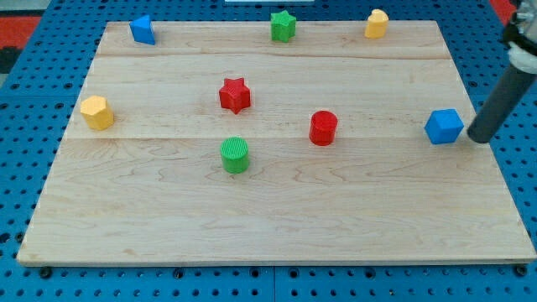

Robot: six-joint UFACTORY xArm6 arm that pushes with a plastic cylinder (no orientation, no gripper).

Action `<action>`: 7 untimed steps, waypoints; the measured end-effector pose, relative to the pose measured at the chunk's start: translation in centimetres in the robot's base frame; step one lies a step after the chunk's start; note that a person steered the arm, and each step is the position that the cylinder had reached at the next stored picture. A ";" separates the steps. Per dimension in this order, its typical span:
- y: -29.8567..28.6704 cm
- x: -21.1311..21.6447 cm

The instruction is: Move your arm to the bottom center

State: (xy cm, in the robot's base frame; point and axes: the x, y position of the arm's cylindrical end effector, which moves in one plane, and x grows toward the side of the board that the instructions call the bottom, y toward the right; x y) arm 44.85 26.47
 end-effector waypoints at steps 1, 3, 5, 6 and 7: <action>-2.9 0.0; -1.4 0.3; 0.8 1.6; 1.1 1.6; 2.9 1.6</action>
State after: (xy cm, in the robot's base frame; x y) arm 46.42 29.34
